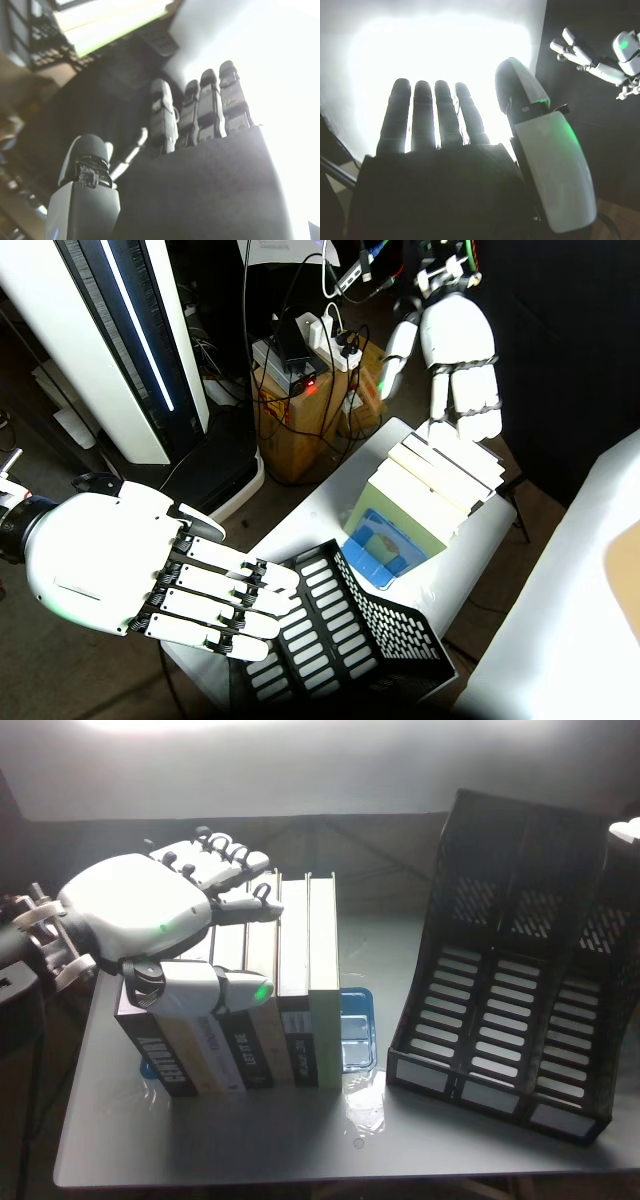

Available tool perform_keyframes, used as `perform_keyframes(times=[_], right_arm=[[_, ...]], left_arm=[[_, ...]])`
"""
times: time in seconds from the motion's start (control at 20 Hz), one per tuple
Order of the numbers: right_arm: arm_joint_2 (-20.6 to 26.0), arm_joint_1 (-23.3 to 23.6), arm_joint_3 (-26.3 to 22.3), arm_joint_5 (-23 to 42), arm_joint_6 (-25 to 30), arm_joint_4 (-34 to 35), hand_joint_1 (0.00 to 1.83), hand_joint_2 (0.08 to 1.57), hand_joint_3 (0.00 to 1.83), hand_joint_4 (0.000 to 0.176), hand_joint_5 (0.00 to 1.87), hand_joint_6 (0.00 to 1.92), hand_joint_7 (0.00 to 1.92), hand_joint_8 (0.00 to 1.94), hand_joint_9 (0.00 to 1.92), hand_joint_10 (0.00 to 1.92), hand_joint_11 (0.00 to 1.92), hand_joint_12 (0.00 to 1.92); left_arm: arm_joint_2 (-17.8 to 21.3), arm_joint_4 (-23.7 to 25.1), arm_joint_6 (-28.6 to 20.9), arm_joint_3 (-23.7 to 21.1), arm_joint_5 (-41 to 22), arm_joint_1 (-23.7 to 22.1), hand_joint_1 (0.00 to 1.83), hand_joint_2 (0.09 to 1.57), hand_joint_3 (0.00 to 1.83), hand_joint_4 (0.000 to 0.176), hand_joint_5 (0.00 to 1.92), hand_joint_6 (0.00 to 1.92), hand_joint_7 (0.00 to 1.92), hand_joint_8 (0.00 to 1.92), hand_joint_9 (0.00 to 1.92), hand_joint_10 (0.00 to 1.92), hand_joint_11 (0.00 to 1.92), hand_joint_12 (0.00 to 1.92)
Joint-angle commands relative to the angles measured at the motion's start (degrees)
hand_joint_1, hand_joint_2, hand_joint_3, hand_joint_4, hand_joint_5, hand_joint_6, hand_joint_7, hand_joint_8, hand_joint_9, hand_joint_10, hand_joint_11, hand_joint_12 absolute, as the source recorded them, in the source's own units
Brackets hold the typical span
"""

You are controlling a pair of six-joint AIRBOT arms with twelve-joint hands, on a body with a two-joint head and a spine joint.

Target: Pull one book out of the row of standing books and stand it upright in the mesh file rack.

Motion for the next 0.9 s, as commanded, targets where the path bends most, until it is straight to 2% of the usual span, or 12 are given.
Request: perform_keyframes(times=[0.0, 0.05, 0.2, 0.45, 0.55, 0.7, 0.75, 0.85], right_arm=[[0.2, -0.1, 0.3, 6.9, 0.2, 0.3, 0.63, 1.41, 0.00, 0.000, 0.00, 0.00, 0.00, 0.00, 0.00, 0.00, 0.00, 0.00], [0.1, -0.1, 0.4, 6.9, 0.3, 0.3, 0.60, 1.41, 0.00, 0.000, 0.00, 0.00, 0.00, 0.00, 0.00, 0.00, 0.00, 0.00], [0.0, -0.4, 0.4, 6.9, 0.4, 0.6, 0.60, 1.42, 0.00, 0.000, 0.00, 0.00, 0.00, 0.00, 0.00, 0.00, 0.00, 0.00], [-0.2, -0.7, 0.5, 6.9, 0.5, 1.1, 0.58, 1.42, 0.00, 0.000, 0.00, 0.00, 0.00, 0.00, 0.00, 0.00, 0.00, 0.00], [-0.4, -0.7, 0.6, 7.1, 0.8, 1.3, 0.59, 1.42, 0.00, 0.000, 0.00, 0.00, 0.00, 0.00, 0.00, 0.00, 0.00, 0.00], [-0.5, -1.0, 0.7, 7.4, 1.0, 1.6, 0.62, 1.42, 0.00, 0.000, 0.00, 0.00, 0.00, 0.00, 0.00, 0.00, 0.00, 0.00], [-0.5, -1.1, 0.7, 7.4, 1.1, 1.7, 0.62, 1.41, 0.00, 0.000, 0.00, 0.00, 0.00, 0.00, 0.00, 0.00, 0.00, 0.00], [-0.5, -1.2, 0.7, 7.4, 1.3, 1.7, 0.62, 1.42, 0.00, 0.000, 0.00, 0.00, 0.00, 0.00, 0.00, 0.00, 0.00, 0.00]], left_arm=[[0.0, -1.2, 0.9, 0.4, -4.9, -0.7, 0.00, 1.18, 0.00, 0.095, 0.36, 0.07, 0.00, 0.00, 0.00, 0.00, 0.00, 0.00], [-0.2, -1.5, 1.3, 0.5, -4.6, -0.7, 0.00, 1.19, 0.00, 0.093, 0.36, 0.07, 0.00, 0.00, 0.00, 0.00, 0.00, 0.00], [-0.6, -3.8, 4.4, 0.7, -3.5, -0.7, 0.00, 1.20, 0.00, 0.061, 0.39, 0.07, 0.00, 0.00, 0.00, 0.00, 0.00, 0.00], [-1.4, -6.2, 8.6, 1.3, -0.6, -1.2, 0.00, 1.21, 0.00, 0.023, 0.49, 0.05, 0.00, 0.00, 0.00, 0.00, 0.00, 0.00], [-2.3, -6.6, 9.4, 2.1, 1.2, -1.4, 0.00, 1.19, 0.00, 0.031, 0.49, 0.05, 0.00, 0.00, 0.00, 0.00, 0.00, 0.00], [-3.4, -6.9, 10.0, 3.1, 3.0, -1.5, 0.00, 1.18, 0.00, 0.017, 0.52, 0.06, 0.00, 0.00, 0.00, 0.00, 0.00, 0.00], [-3.7, -7.0, 10.3, 3.3, 3.4, -1.6, 0.00, 1.18, 0.00, 0.026, 0.51, 0.05, 0.00, 0.00, 0.00, 0.00, 0.00, 0.00], [-4.0, -7.2, 11.3, 3.5, 4.4, -1.7, 0.00, 1.19, 0.00, 0.031, 0.52, 0.05, 0.00, 0.00, 0.00, 0.00, 0.00, 0.00]])
